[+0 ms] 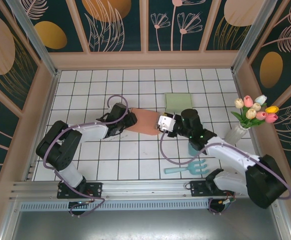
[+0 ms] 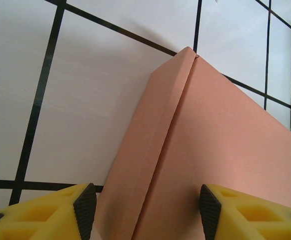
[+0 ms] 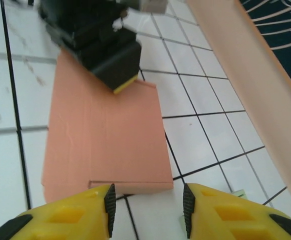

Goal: Fold the paper box

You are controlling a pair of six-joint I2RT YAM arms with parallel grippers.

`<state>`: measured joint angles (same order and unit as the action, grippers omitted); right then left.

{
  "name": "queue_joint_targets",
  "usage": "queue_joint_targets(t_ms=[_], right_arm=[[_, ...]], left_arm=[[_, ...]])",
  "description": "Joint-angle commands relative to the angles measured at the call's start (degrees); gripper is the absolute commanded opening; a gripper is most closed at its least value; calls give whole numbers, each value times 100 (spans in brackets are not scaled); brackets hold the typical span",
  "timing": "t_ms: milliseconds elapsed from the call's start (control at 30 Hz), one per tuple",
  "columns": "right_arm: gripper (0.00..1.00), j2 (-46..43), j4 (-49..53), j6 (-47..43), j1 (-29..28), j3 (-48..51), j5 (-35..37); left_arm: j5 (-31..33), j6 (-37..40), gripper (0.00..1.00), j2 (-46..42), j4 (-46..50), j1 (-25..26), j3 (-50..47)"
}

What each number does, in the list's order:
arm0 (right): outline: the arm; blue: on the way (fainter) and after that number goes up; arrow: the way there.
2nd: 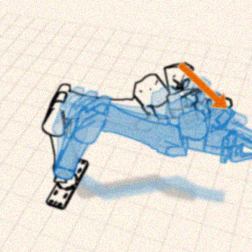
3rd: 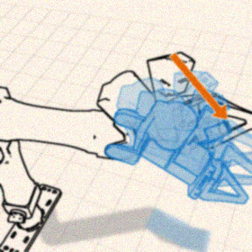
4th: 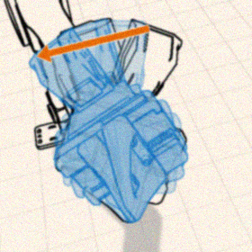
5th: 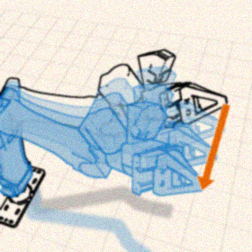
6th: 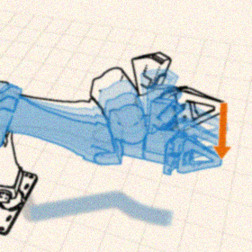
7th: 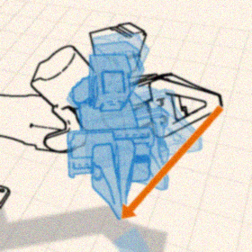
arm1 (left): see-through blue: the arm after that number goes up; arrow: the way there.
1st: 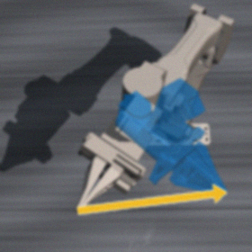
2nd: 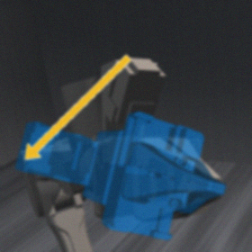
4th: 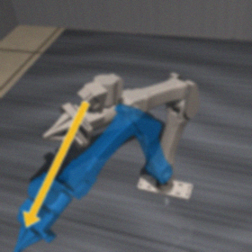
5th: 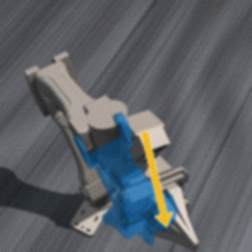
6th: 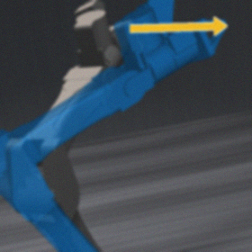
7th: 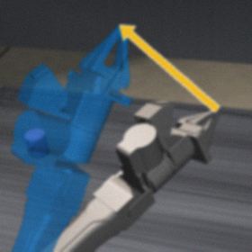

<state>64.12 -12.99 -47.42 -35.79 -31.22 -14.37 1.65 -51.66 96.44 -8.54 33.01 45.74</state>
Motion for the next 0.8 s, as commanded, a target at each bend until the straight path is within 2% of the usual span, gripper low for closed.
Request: queue_joint_targets(t_ms=[0, 67, 133, 200, 267, 400, 500, 667, 767], right_arm=[[44, -165, -354, 1695, -84, 19, 146], [46, 74, -554, 2932, -94, -163, 364], [49, 569, -199, 4576, -70, -692, 1039], [49, 1259, 579, 5487, -51, -1403, 1458], [49, 1739, 738, 6132, -60, -1674, 1743], [49, 2187, -98, 6743, -85, -1386, 1798], [50, 2661, -234, 6782, -81, -1466, 1773], [51, 3220, -679, 6966, -93, -1471, 1344], [51, 3417, -702, 7026, -145, -1463, 1486]], left_arm=[[143, 81, 59, -134, 49, 21, -97], [154, 54, 59, -148, -15, 28, -139], [160, 20, 59, -144, -82, 21, -170], [159, 0, 60, -118, -109, 27, -174], [162, -8, 60, -91, -107, 25, -144], [191, 6, 60, -56, -78, 27, -103], [234, 25, 60, -79, -69, 23, -121], [262, 65, 60, -100, -58, 25, -92], [312, 90, 61, -149, -43, 28, -91]])
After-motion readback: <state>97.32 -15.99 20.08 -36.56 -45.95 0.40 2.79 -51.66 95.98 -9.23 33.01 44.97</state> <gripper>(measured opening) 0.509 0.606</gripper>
